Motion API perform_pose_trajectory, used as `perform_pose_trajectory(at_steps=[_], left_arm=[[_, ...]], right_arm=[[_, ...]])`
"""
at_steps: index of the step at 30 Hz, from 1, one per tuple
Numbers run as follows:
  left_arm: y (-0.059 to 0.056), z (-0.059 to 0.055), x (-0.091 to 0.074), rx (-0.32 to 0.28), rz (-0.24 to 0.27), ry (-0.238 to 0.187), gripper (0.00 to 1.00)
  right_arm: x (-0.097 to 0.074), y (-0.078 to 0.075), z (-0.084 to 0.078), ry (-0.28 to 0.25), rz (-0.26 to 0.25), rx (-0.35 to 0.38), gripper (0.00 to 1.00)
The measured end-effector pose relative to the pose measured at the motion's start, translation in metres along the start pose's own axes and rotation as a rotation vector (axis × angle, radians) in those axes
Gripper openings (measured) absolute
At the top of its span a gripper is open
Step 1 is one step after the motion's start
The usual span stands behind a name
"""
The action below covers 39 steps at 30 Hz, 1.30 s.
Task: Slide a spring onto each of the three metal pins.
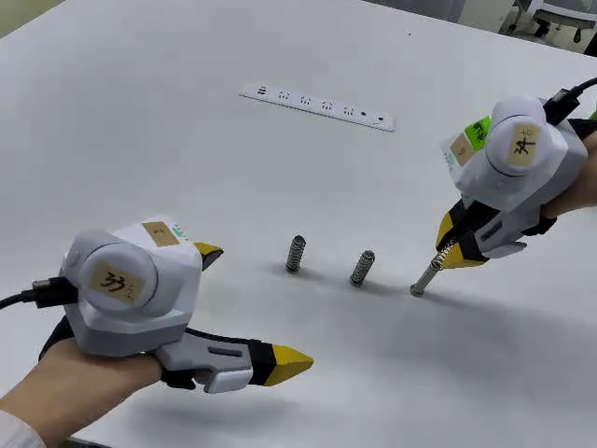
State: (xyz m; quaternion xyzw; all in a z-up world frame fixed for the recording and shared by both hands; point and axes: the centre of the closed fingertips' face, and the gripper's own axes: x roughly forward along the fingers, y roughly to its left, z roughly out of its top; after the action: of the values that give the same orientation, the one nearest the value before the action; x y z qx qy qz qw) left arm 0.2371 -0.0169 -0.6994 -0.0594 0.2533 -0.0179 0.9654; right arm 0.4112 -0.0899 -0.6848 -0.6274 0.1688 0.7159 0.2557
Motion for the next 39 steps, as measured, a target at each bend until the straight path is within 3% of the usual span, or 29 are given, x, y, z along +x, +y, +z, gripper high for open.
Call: perform_pose_trajectory(at_steps=[25,39], left_arm=[[-0.001,-0.003,0.001,0.009,-0.006,0.013,1.0],[-0.001,-0.005,0.0,0.011,-0.011,0.02,1.0]], right_arm=[[0.003,-0.001,0.0,0.007,0.005,-0.006,0.12],[0.026,0.0,0.001,0.046,0.035,-0.035,0.12]])
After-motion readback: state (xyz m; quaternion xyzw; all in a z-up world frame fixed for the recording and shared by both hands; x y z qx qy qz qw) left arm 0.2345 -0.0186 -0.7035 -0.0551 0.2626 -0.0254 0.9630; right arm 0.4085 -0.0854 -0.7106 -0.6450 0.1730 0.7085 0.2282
